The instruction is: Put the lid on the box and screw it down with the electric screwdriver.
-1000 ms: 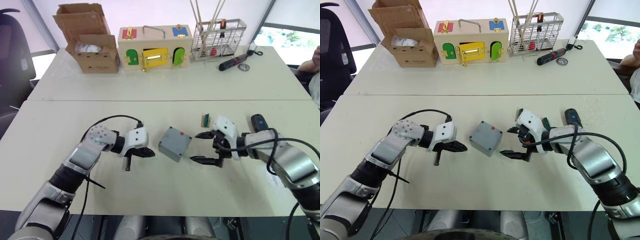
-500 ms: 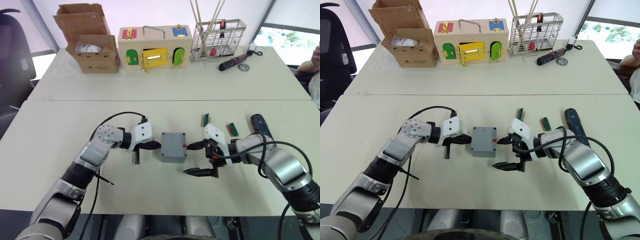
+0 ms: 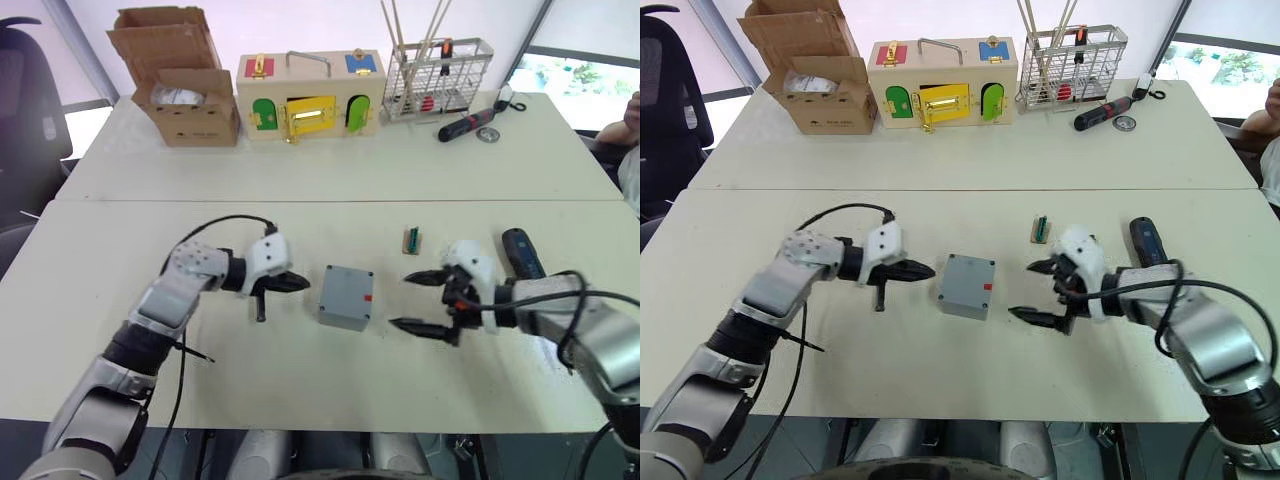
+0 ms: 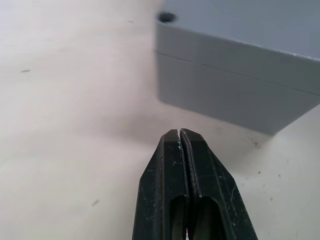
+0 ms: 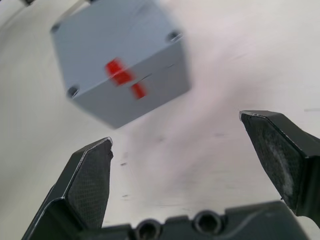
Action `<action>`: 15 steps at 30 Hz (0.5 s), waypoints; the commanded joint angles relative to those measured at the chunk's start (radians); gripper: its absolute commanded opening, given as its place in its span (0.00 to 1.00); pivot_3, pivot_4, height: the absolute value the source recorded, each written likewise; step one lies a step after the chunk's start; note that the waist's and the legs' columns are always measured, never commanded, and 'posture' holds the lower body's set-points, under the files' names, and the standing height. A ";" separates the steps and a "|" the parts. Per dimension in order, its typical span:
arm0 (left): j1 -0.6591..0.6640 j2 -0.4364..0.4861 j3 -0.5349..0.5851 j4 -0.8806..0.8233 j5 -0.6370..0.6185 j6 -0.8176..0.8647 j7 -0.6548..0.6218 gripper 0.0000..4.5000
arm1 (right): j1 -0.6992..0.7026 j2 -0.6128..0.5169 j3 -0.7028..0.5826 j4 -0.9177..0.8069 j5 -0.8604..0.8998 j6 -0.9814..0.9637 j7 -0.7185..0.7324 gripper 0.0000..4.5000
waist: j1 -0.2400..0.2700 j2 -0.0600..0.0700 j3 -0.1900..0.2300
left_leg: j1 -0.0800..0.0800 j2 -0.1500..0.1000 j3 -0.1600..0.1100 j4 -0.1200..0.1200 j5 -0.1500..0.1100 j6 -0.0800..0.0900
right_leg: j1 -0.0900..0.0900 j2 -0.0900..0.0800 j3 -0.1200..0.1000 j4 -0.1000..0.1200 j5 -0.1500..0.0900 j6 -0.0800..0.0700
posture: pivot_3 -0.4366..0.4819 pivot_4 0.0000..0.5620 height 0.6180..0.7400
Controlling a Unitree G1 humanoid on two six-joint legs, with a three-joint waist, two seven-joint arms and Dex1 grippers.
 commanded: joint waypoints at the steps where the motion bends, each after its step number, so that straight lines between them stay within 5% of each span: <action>1: -0.075 -0.013 0.126 -0.125 -0.160 0.139 0.023 0.00 | -0.061 0.097 -0.130 0.018 0.051 0.027 -0.136 1.00 | 0.000 -0.001 0.000 | 0.000 0.000 0.000 0.000 0.000 0.000 | 0.000 0.000 0.000 0.000 0.000 0.000 | 0.48 0.27 1.00; 10: -0.104 -0.056 0.110 -0.263 -0.249 0.257 0.096 0.00 | -0.192 0.320 -0.011 0.356 -0.217 -0.272 -0.396 1.00 | -0.007 -0.001 0.000 | 0.000 -0.001 0.001 -0.001 0.000 -0.001 | -0.002 0.000 0.001 0.002 0.000 0.000 | 0.48 0.27 1.00; 15: -0.093 -0.042 0.069 -0.285 -0.233 0.246 0.100 0.00 | -0.249 0.346 0.004 0.520 -0.280 -0.397 -0.420 0.71 | -0.008 -0.001 0.000 | 0.000 -0.001 0.001 -0.001 0.000 -0.001 | -0.002 0.000 0.001 0.003 0.000 0.000 | 0.48 0.27 1.00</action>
